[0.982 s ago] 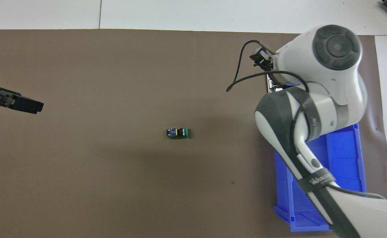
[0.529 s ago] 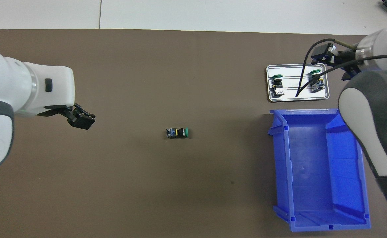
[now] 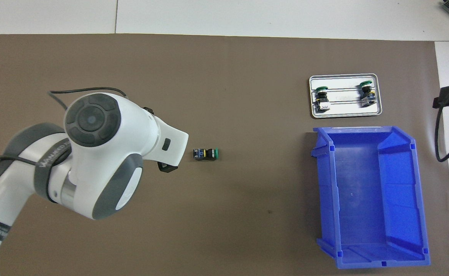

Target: Place and press button with both arms

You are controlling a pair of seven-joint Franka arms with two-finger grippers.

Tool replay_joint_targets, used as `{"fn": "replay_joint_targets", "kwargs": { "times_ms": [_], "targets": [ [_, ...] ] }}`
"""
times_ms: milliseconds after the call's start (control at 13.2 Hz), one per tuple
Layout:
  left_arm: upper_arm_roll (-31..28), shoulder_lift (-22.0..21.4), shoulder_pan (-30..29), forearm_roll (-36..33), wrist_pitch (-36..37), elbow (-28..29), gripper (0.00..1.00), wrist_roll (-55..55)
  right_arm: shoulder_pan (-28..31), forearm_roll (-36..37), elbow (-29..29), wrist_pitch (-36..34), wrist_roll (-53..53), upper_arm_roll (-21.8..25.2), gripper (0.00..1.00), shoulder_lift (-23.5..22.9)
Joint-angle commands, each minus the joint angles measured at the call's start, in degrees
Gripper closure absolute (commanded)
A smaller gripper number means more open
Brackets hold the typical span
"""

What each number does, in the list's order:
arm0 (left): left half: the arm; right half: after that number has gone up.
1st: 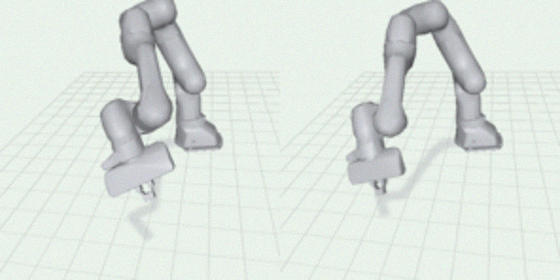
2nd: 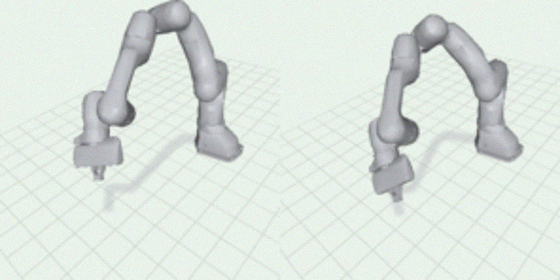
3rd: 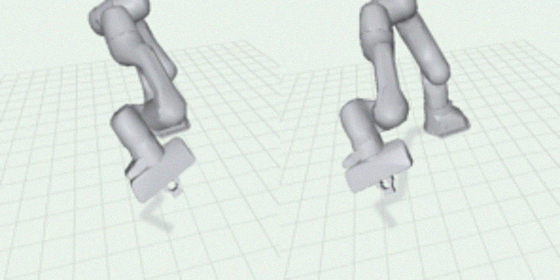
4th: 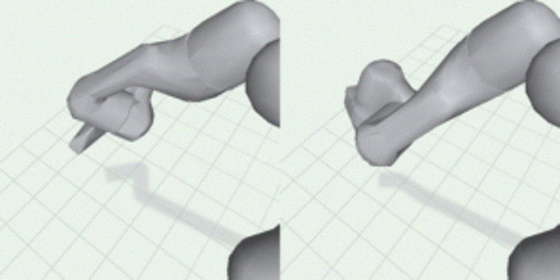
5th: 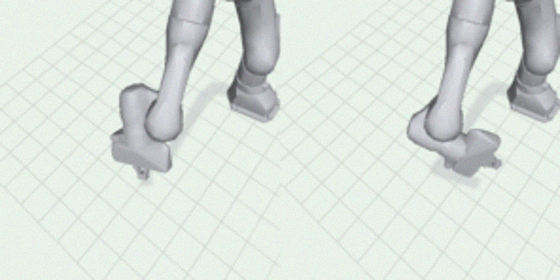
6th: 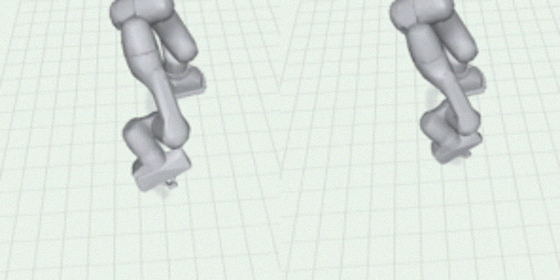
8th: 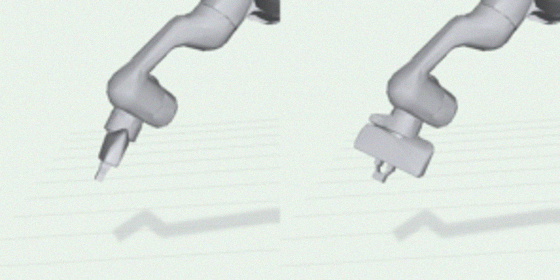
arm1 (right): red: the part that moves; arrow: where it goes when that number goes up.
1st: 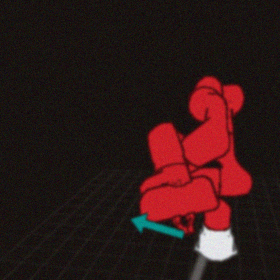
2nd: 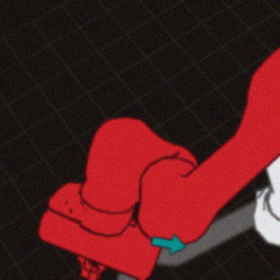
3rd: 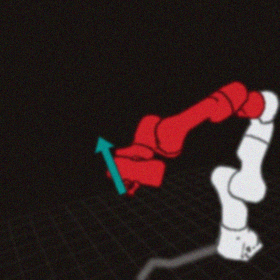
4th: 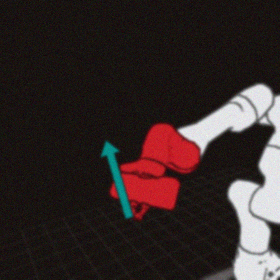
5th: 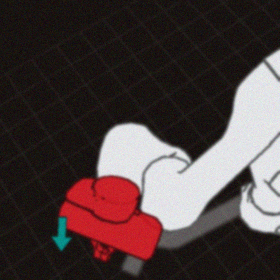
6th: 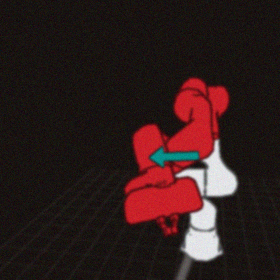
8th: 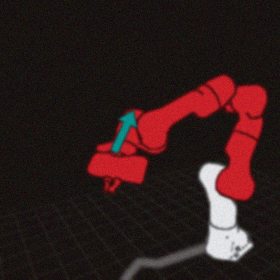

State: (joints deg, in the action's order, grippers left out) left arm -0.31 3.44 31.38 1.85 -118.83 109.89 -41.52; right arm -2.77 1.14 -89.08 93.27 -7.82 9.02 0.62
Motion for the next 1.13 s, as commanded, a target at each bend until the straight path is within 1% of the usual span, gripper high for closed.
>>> {"fn": "replay_joint_targets", "kwargs": {
  "times_ms": [0,76,151,302,453,604,755,1057],
  "targets": [
    [-1.28,-0.72,5.95,0.00,-11.39,8.65,0.00,-3.39,0.31,-0.08,-1.10,-4.67,2.63,-0.41,0.00,1.57],
    [-1.28,0.33,6.41,-0.18,-12.03,8.76,0.00,-3.57,0.40,-0.08,-1.09,-5.20,3.33,-0.41,0.00,2.27],
    [-1.19,3.56,6.85,-0.87,-12.74,7.11,0.00,-3.40,0.31,-0.08,-1.27,-5.73,4.99,-0.41,0.00,2.45],
    [-1.45,10.41,8.96,-0.97,-12.57,1.66,0.00,-3.13,-0.39,-0.08,-3.63,-5.39,5.28,-0.58,0.00,3.59],
    [-1.45,15.08,9.57,-0.97,-12.48,-2.30,0.00,-2.87,-0.39,0.09,-3.47,-4.77,5.45,-0.84,0.00,3.42],
    [-1.45,17.03,9.67,-0.97,-12.74,-2.49,0.00,-2.34,-0.48,0.36,-3.47,-4.86,5.97,-1.11,0.00,3.42],
    [-1.37,18.61,9.67,-0.97,-14.49,-2.49,0.00,-1.20,-2.67,2.28,-3.55,-4.77,5.80,-1.11,0.00,3.51],
    [-1.28,19.23,9.67,-1.23,-15.56,-1.88,0.01,-0.93,-3.03,2.29,-4.87,-4.42,4.92,-1.20,0.00,3.95]
  ]
}}
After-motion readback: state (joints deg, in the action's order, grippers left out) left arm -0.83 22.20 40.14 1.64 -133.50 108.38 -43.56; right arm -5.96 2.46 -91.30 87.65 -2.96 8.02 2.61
